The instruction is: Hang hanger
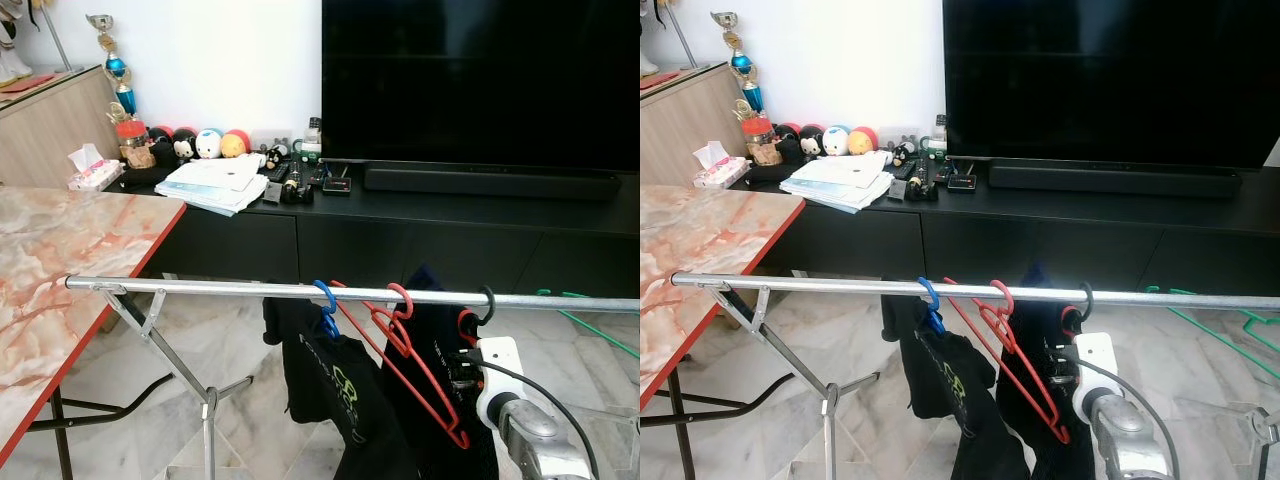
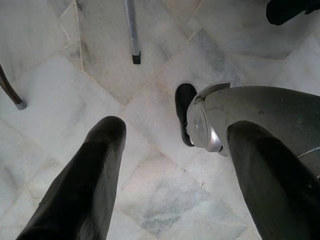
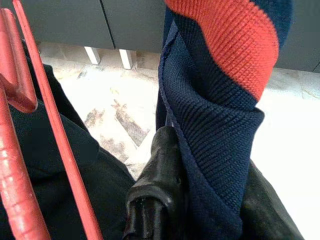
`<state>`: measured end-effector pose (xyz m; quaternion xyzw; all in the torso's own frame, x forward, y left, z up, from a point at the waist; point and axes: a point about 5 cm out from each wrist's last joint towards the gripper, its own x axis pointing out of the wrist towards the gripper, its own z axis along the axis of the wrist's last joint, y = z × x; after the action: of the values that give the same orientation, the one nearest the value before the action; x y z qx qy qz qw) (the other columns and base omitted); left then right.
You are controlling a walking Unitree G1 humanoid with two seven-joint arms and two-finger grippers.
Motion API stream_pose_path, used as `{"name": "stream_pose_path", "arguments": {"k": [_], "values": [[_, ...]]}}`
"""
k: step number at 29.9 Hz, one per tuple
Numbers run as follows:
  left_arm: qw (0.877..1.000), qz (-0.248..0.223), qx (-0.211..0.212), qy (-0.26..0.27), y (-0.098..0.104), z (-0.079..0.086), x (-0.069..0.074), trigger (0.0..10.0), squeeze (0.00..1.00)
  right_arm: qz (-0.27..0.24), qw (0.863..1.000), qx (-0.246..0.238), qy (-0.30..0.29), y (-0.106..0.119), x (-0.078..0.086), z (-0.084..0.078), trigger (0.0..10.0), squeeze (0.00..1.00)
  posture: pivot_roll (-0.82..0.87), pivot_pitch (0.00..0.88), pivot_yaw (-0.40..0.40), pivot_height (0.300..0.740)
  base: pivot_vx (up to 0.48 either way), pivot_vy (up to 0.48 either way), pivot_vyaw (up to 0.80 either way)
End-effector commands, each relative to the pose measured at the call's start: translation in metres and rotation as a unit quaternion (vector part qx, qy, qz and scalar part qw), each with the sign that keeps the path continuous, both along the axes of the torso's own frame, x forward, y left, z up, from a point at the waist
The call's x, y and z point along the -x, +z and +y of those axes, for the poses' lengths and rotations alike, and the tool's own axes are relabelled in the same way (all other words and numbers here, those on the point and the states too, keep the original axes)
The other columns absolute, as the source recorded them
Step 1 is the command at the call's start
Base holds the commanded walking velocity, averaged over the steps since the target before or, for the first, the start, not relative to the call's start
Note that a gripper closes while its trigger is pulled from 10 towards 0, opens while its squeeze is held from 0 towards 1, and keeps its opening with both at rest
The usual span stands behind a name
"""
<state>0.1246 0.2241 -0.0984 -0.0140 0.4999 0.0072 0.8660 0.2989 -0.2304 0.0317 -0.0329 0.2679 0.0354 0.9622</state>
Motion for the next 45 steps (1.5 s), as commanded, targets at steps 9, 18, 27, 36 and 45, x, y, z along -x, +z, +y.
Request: {"name": "stream_pose_path", "arguments": {"k": [9, 18, 27, 36, 45], "values": [[1.0, 0.009, -0.004, 0.004, -0.001, 0.004, 0.005, 10.0, 0.0, -0.053, 0.998, -0.007, -0.034, 0.01, -0.002, 0.002, 0.0, 0.0, -0.01, 0.0, 0.048, 0.74, 0.0, 0.0, 0.0], [1.0, 0.009, -0.004, 0.005, -0.001, 0.003, 0.005, 10.0, 0.0, -0.156, 0.98, -0.036, -0.119, 0.031, 0.001, 0.001, 0.0, 0.0, -0.01, 0.0, 0.045, 0.74, 0.0, 0.0, 0.0], [1.0, 0.007, -0.004, 0.007, -0.001, 0.003, 0.006, 10.0, 0.0, -0.154, 0.978, -0.047, -0.133, 0.016, 0.033, 0.015, 0.0, 0.0, -0.03, 0.0, 0.046, 0.74, 0.0, 0.0, 0.0], [1.0, 0.008, -0.005, 0.01, -0.002, 0.002, 0.007, 10.0, 0.0, -0.107, 0.981, -0.031, -0.159, -0.013, 0.069, 0.013, 0.0, 0.0, -0.04, 0.0, 0.06, 0.74, 0.0, 0.0, 0.0], [0.999, 0.004, -0.015, 0.033, -0.002, 0.006, 0.01, 10.0, 0.0, -0.04, 0.975, -0.046, -0.213, -0.056, 0.093, 0.011, 0.0, 0.0, -0.05, 0.0, 0.106, 0.74, 0.0, 0.0, 0.0]]}}
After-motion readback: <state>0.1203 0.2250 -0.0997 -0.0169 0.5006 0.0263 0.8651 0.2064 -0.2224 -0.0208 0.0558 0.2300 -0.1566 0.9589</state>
